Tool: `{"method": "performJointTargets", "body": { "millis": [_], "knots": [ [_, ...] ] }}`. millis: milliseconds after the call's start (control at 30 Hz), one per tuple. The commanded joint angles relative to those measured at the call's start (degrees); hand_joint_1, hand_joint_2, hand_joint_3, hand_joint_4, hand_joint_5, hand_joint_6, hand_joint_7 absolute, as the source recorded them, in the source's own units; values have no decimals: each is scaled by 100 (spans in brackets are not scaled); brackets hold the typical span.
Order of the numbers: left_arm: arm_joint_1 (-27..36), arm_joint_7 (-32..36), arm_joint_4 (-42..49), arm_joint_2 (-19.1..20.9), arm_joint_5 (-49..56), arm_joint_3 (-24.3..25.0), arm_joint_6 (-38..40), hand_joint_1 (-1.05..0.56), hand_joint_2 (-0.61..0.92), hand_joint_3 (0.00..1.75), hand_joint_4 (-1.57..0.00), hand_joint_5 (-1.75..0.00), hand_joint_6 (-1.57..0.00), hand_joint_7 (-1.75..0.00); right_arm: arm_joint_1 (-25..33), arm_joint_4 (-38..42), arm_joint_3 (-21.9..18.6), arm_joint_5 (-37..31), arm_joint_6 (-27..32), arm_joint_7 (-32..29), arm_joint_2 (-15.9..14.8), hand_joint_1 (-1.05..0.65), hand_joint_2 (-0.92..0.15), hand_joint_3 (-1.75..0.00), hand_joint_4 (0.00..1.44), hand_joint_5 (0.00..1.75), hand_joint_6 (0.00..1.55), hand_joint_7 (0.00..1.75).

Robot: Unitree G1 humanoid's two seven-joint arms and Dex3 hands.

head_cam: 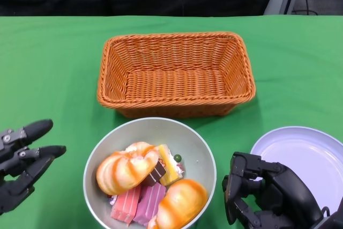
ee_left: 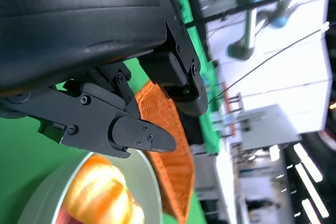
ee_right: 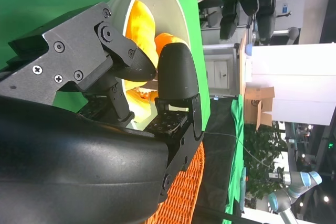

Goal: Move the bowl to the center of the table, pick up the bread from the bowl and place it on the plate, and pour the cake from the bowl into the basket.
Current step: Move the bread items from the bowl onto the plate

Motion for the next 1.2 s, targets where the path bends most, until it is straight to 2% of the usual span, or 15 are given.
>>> {"method": "performJointTargets", "body": {
  "millis": [33,100,133,200,400,500,633,733,800,933,967,1033,1100,1133,1200],
  "knots": [
    [22,20,195,-79,-19,9,-375,-9,92,35,-80,-94,-111,-30,60,-73,-70,20,-5,-18,-85,-5,-59,-115,76,175,64,151],
    [18,8,267,-114,-31,-12,-499,-7,92,39,-79,-101,-102,-53,70,-56,-90,28,-54,-10,-79,-5,-59,-114,76,175,64,150],
    [18,-15,303,-126,-46,-24,-556,-5,92,43,-80,-110,-96,-70,75,-43,-104,41,-81,-3,-70,-4,-58,-116,77,175,65,149],
    [24,-43,371,-153,-66,-49,-658,-3,92,46,-80,-116,-91,-82,99,-57,-127,35,-123,0,-75,-4,-56,-118,77,175,66,148],
    [73,147,427,-272,79,-106,-820,0,91,50,-79,-130,-87,-94,213,-198,-159,50,-54,-35,-91,-1,-56,-121,77,175,66,146],
    [94,168,430,-298,50,-135,-832,-1,89,53,-76,-136,-84,-99,232,-191,-162,93,-57,23,-107,0,-59,-116,76,174,67,140],
    [159,167,342,-314,38,-171,-781,-2,89,53,-75,-139,-82,-101,229,-168,-161,-76,-402,-6,-121,-2,-56,-111,80,165,70,130],
    [168,152,335,-315,14,-186,-810,-2,89,53,-74,-140,-82,-103,246,-237,-144,-99,-427,-27,-149,-3,-56,-110,81,162,71,126],
    [172,154,328,-317,28,-196,-851,-3,89,52,-74,-140,-81,-103,251,-379,-131,-124,-473,-24,-196,-9,-56,-97,77,151,72,111],
    [203,270,279,-347,154,-211,-863,-3,88,52,-75,-140,-81,-107,303,-819,-141,-492,-513,-206,-377,-18,-59,-77,74,139,74,92],
    [205,267,280,-352,139,-220,-862,-3,87,53,-75,-140,-80,-107,322,-922,-134,-511,-458,-226,-421,-21,-66,-59,71,139,76,83],
    [213,282,260,-362,144,-236,-854,-3,87,53,-74,-140,-80,-107,353,-1119,-119,-511,-363,-243,-506,-22,-72,-45,68,139,77,77],
    [221,308,233,-371,168,-251,-846,-4,87,53,-75,-140,-80,-107,376,-1283,-106,-502,-291,-252,-579,-27,-82,-22,64,126,77,68],
    [218,329,223,-388,183,-261,-849,-4,87,52,-75,-140,-80,-107,408,-1529,-100,-530,-208,-259,-655,-27,-83,-19,64,125,77,67],
    [198,342,239,-407,183,-278,-869,-4,87,53,-75,-141,-80,-109,455,-1982,-103,-664,-161,-302,-779,-30,-87,-10,63,111,71,61]
  ]
}}
